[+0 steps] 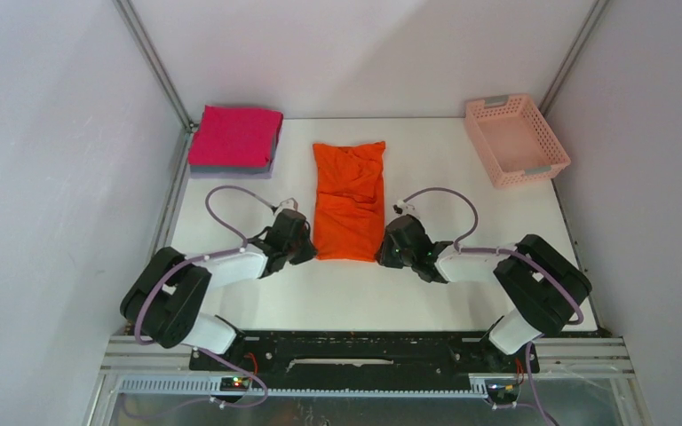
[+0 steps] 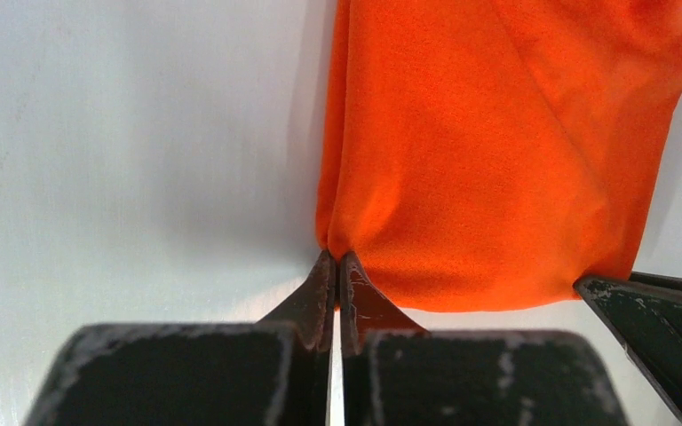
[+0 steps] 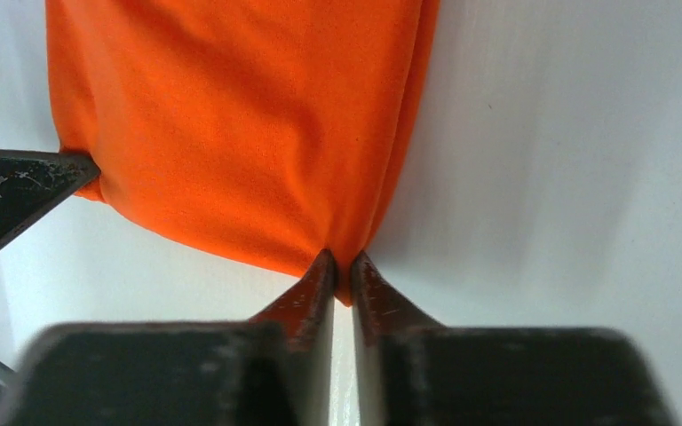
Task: Fold and stack the t-shirts
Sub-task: Fold the T-shirt at the center of the board.
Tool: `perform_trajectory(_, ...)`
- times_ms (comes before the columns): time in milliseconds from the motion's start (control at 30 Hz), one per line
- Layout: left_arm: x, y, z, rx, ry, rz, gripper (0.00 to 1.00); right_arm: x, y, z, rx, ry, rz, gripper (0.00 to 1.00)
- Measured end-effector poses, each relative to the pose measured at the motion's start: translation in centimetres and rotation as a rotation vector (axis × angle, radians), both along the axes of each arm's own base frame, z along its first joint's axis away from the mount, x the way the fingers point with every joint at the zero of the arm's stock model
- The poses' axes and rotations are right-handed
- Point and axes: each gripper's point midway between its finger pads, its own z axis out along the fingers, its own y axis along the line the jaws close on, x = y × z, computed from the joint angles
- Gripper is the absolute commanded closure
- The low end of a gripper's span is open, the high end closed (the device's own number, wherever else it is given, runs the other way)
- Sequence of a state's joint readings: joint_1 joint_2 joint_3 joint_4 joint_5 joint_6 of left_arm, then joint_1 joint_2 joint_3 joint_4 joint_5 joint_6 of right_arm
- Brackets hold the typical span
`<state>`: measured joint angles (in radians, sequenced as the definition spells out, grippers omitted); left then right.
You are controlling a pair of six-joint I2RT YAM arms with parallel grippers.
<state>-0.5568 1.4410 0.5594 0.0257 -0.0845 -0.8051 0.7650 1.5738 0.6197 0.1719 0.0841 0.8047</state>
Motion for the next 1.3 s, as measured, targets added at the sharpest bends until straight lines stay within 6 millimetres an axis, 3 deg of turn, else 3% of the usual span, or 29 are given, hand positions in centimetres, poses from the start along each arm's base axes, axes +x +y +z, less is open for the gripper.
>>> perform_trajectory(200, -0.4, 0.0, 0.0, -0.015, -0.020, 0.000, 1.00, -0.4, 0.3, -0.1, 0.004, 0.008, 0.000, 1.00)
perform_trajectory(300, -1.7, 0.1, -0.1, -0.025, -0.036, -0.004, 1.00, -1.7, 0.3, -0.1, 0.006, 0.016, 0.026, 1.00)
perform_trajectory(467, -6.8, -0.7, -0.3, -0.076, -0.073, -0.074, 1.00, -6.5, -0.4, -0.2, 0.041, 0.061, 0.124, 1.00)
perform_trajectory(633, -12.7, -2.1, 0.1, -0.146, -0.062, -0.202, 1.00, -12.7, -0.6, -0.1, 0.034, 0.113, 0.289, 1.00)
perform_trajectory(767, -16.2, -2.5, 1.6, -0.185, -0.070, -0.311, 1.00, -16.2, -1.6, 0.8, 0.001, 0.114, 0.379, 1.00)
perform_trajectory(933, -16.3, -3.3, 6.0, -0.327, -0.200, -0.336, 1.00, -15.2, -2.6, 4.3, 0.040, -0.029, 0.353, 1.00)
perform_trajectory(1167, -13.8, -2.2, 7.0, -0.219, -0.352, -0.305, 1.00, -12.5, -2.4, 8.2, 0.106, -0.217, 0.316, 1.00)
perform_trajectory(1300, -11.0, -1.8, 9.3, -0.171, -0.445, -0.237, 1.00, -9.1, -2.9, 10.0, 0.105, -0.279, 0.240, 1.00)
